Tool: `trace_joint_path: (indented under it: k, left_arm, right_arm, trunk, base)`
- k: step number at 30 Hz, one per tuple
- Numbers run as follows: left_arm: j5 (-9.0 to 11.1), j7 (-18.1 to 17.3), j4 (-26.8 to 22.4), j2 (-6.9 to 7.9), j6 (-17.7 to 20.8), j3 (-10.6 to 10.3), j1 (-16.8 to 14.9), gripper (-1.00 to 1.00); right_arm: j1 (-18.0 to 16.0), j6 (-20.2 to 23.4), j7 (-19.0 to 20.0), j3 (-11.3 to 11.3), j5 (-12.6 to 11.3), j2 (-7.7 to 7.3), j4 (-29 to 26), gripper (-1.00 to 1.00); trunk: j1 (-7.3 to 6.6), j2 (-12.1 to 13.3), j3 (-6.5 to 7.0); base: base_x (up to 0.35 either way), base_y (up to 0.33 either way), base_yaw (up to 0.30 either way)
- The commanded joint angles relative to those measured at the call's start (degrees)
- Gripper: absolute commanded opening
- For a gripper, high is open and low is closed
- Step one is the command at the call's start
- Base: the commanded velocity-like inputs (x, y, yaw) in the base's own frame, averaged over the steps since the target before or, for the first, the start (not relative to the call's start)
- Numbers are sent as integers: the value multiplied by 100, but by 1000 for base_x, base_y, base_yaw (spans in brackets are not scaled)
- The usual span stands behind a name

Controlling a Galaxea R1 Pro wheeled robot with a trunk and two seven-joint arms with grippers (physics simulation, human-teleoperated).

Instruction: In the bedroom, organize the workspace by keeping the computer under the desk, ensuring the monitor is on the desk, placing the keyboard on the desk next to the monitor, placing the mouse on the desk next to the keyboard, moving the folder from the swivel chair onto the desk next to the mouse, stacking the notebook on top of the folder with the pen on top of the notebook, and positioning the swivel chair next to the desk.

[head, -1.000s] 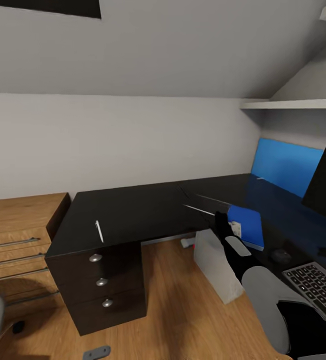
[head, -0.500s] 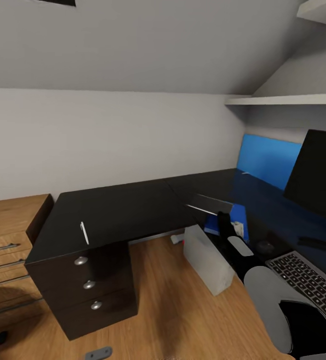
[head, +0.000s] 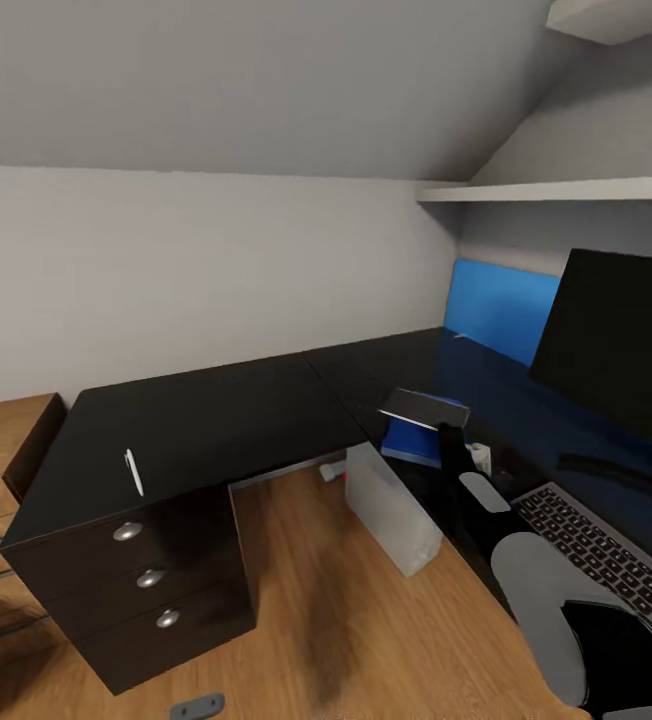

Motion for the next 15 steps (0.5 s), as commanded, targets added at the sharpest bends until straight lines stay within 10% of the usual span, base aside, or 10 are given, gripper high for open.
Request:
trace_joint_path:
  k: [1, 15]
  left_arm:
    - [44, 45, -10, 9, -2, -48, -6, 100]
    - [45, 45, -10, 17, -2, -40, -6, 100]
  right_arm:
    - [-6, -10, 38, -1, -58, -1, 7, -100]
    - [-6, 12, 73, 8, -64, -12, -35, -100]
  trunk:
    - [-1, -3, -13]
    - [-1, -3, -50]
  base:
    - [0, 0, -186]
    - [0, 0, -63]
